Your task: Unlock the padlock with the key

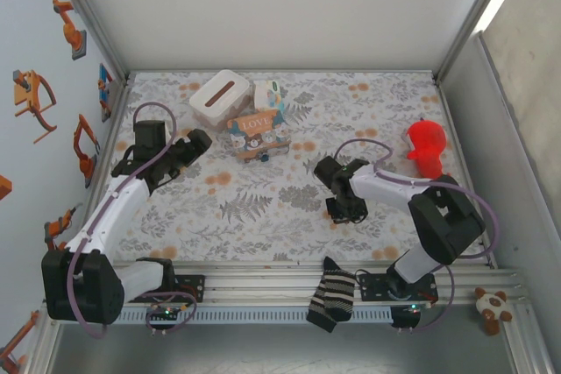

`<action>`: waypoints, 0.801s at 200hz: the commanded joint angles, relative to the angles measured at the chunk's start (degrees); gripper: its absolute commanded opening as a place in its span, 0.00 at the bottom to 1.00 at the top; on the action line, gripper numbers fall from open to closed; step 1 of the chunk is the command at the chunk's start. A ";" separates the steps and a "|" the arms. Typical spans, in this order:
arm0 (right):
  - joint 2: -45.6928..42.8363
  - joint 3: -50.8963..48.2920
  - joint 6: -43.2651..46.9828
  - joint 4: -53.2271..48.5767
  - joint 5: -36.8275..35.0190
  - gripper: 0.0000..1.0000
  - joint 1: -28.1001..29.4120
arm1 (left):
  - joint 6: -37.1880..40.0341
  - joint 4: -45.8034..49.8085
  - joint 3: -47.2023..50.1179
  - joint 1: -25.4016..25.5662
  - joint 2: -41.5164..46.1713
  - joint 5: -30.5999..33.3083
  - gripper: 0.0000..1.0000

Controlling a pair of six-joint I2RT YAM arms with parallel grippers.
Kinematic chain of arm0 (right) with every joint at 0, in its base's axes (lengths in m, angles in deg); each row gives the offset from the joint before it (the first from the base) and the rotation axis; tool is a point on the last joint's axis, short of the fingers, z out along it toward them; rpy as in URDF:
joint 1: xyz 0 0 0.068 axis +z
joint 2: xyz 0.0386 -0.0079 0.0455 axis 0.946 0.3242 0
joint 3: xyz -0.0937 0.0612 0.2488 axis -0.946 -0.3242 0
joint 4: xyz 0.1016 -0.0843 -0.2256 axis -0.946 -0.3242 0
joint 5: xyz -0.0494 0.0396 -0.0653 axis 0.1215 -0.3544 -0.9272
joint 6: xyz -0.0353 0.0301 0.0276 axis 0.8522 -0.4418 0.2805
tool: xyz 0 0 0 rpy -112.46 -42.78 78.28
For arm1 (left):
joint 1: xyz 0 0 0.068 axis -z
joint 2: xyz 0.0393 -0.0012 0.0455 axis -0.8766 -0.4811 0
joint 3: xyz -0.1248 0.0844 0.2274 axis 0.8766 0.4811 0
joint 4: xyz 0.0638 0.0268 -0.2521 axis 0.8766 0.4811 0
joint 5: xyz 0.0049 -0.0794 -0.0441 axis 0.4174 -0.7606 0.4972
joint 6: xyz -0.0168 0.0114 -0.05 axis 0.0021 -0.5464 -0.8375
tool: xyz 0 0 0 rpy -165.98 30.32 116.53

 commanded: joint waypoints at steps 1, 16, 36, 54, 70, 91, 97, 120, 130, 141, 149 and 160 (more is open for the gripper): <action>0.99 -1.12 -1.40 -0.13 -1.41 0.23 0.48 | 1.67 1.47 0.66 -0.45 1.53 0.48 0.96; 1.46 -1.47 -1.39 0.10 -1.52 0.22 0.49 | 1.70 1.47 0.64 -0.62 1.63 0.44 0.96; 1.76 -2.14 -1.56 0.62 -1.97 0.22 0.52 | 1.77 1.71 0.74 -0.71 1.89 0.55 0.96; 1.11 -2.53 -1.74 0.94 -2.72 0.20 0.51 | 1.96 1.99 0.66 -0.80 2.27 0.77 0.96; 0.24 -2.50 -1.65 0.92 -2.93 0.18 0.57 | 2.22 2.45 0.59 -0.95 2.69 0.94 0.96; -0.91 -2.29 -1.48 0.39 -3.17 0.18 0.57 | 2.57 3.05 0.53 -1.15 3.43 1.25 0.96; -1.21 -2.20 -1.40 0.12 -3.20 0.16 0.56 | 2.66 3.17 0.52 -1.24 3.57 1.36 0.96; -2.79 -1.93 -1.44 -0.76 -3.83 0.14 0.57 | 2.75 3.58 0.55 -1.46 4.17 1.51 0.96; -3.62 -1.75 -1.39 -1.07 -4.02 0.13 0.56 | 2.78 3.73 0.57 -1.50 4.33 1.54 0.96; -4.50 -1.58 -1.43 -1.24 -4.11 0.10 0.57 | 2.84 3.93 0.57 -1.59 4.58 1.63 0.96; -5.04 -1.42 -1.41 -1.29 -4.26 0.07 0.57 | 2.79 4.02 0.57 -1.67 4.86 1.70 0.96; -5.74 -1.19 -1.46 -1.42 -4.48 0.02 0.52 | 2.71 4.11 0.57 -1.68 5.10 1.82 0.96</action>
